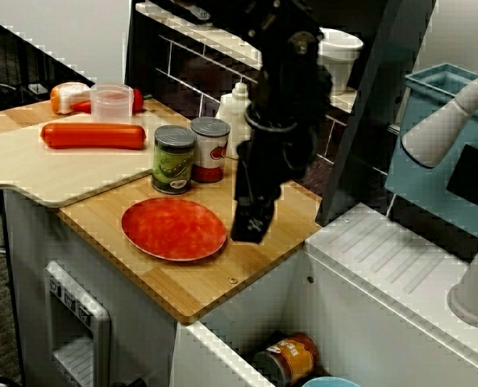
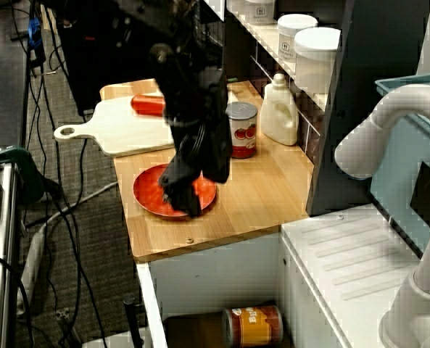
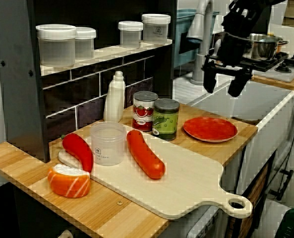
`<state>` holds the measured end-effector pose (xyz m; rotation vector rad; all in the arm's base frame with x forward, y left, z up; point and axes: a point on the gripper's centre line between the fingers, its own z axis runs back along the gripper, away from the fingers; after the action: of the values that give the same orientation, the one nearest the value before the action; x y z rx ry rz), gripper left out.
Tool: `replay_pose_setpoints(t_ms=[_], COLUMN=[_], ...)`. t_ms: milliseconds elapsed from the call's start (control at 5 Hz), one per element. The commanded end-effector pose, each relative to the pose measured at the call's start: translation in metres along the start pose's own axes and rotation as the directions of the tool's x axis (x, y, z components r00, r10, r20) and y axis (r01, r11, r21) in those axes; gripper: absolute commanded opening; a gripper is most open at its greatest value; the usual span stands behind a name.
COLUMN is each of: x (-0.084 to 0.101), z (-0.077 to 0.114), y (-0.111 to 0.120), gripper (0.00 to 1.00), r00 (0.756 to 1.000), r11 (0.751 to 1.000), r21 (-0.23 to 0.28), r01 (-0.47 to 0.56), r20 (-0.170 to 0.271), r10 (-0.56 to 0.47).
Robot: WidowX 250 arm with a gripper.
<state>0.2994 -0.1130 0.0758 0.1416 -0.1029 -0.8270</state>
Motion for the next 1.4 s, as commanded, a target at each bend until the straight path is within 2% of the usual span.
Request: replay_pose_setpoints(t_ms=[0, 200, 400, 600, 1200], x=[-0.027, -0.03, -0.031, -0.033, -0.039], z=[0.021, 0.017, 0.021, 0.022, 0.025], y=[0.047, 0.053, 0.056, 0.06, 0.07], gripper=[1.0, 1.0, 1.0, 1.0, 1.0], r00=[0.994, 0.993, 0.992, 0.99, 0.99], r11=[0.995, 0.993, 0.993, 0.992, 0.99], r21=[0.049, 0.044, 0.041, 0.058, 0.072], r01=[-0.092, -0.107, -0.113, -0.116, -0.123], r20=[0.067, 0.061, 0.067, 0.084, 0.076], r10=[0.088, 0.105, 0.11, 0.111, 0.118])
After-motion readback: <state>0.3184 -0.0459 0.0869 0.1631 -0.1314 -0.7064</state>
